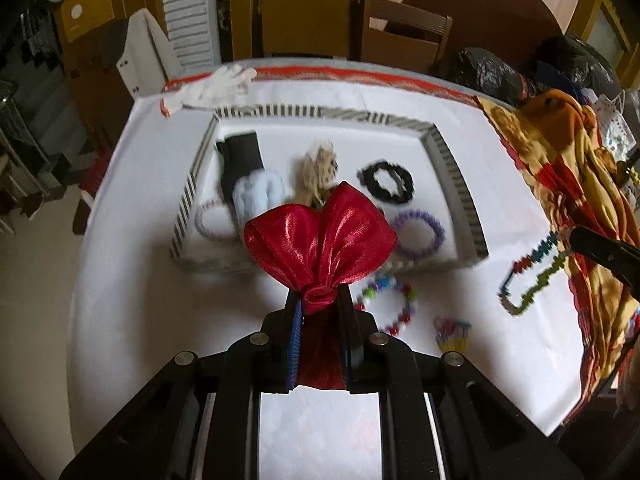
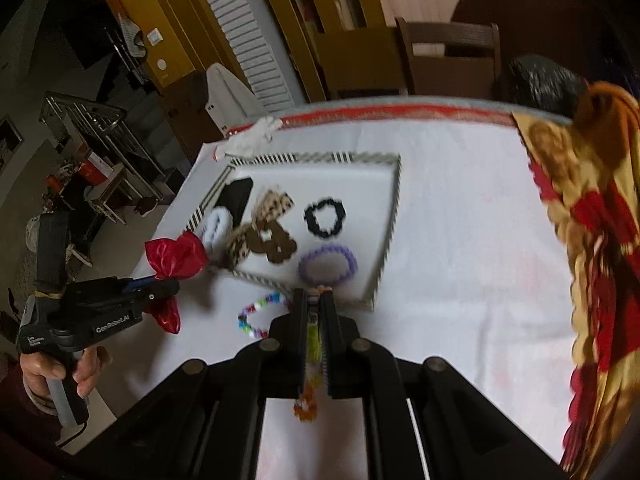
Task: Organize jewelry
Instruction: 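Carry the red bow and green-orange bracelet into the tray and open both grippers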
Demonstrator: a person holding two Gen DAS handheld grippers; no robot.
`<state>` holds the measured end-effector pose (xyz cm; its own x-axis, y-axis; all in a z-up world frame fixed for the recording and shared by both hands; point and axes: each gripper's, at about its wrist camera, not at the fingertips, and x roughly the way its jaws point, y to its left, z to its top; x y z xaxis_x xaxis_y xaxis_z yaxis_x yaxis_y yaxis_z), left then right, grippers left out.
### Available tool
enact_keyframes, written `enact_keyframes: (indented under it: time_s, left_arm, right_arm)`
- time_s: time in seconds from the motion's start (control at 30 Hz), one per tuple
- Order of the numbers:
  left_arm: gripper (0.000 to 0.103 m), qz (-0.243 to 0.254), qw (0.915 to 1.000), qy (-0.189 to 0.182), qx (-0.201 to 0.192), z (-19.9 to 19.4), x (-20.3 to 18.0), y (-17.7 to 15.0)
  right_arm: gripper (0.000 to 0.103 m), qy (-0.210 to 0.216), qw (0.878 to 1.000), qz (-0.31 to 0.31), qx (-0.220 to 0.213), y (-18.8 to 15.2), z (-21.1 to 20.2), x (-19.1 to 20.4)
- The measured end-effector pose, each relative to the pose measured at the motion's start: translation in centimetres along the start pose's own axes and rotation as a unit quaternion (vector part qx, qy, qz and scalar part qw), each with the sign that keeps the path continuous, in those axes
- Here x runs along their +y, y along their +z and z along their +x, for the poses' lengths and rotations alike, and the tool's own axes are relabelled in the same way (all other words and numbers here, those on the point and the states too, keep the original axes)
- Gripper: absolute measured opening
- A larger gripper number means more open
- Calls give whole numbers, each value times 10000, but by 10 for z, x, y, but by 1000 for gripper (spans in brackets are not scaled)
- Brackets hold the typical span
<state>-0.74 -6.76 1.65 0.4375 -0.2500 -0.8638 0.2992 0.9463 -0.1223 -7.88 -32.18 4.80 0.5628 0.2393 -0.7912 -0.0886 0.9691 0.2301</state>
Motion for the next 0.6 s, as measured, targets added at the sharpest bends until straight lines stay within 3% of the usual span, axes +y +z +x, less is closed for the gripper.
enact_keyframes:
  time_s: [0.6]
  left_arm:
    - [7, -18, 9987, 496, -149, 25, 17, 58]
  right_arm:
    - [6, -42, 9995, -320, -1, 60, 46, 16]
